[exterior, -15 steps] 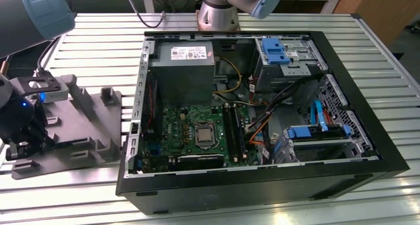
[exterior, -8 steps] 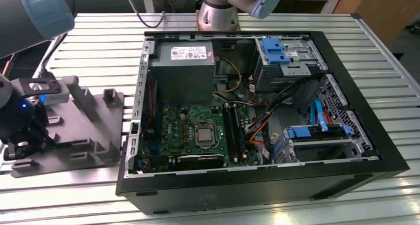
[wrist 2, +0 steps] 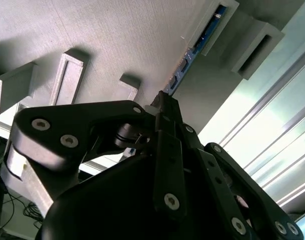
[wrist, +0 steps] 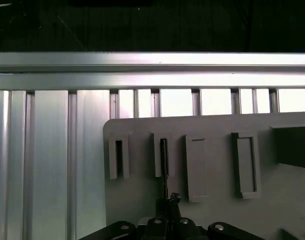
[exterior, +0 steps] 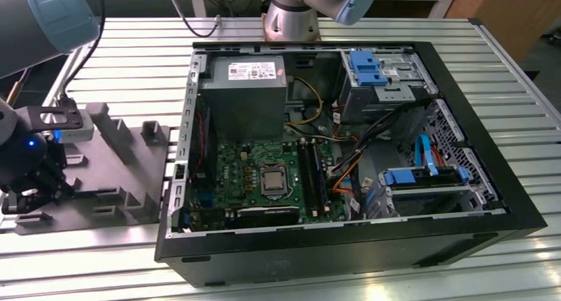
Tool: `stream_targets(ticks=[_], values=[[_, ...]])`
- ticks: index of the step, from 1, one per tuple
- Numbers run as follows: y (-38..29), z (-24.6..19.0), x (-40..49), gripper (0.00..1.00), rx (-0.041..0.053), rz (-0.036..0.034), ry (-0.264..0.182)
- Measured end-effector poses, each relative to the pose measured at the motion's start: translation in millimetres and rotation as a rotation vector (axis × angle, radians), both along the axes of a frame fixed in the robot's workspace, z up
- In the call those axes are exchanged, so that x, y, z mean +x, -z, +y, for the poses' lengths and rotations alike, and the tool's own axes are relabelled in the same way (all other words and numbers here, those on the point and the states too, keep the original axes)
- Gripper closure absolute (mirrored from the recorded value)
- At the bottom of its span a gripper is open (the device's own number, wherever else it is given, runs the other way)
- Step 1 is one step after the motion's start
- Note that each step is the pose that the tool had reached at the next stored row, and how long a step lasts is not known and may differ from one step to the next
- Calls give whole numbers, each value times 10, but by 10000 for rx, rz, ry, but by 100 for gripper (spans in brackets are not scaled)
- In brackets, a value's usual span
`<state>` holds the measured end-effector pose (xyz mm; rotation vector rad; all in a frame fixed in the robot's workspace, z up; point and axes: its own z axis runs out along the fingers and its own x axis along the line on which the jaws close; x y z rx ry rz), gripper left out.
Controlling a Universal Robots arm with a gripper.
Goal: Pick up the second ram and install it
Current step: 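Pick up the second ram and move it above second insertion slot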
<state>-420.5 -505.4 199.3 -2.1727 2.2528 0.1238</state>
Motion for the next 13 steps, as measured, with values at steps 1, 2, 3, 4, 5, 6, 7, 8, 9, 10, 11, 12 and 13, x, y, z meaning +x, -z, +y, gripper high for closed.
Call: stream_targets(ticks=[1,2,3,4,5,6,7,8,9,10,11,12,13], values=[[-6,0,0,88,5,-5,0],[-16,1,1,88,11,-9,1],[-30,0,0,88,12,-4,1],[-46,0,0,88,15,-2,0],[-46,0,0,88,16,-3,0],[-48,0,0,88,15,-2,0],[-50,0,0,88,13,0,0],[-51,0,0,88,13,0,-1],[-51,0,0,88,13,0,-10],[-51,0,0,88,13,1,-26],[-52,0,0,88,12,1,-34],[-51,0,0,88,12,1,-34],[-51,0,0,88,13,0,-36]])
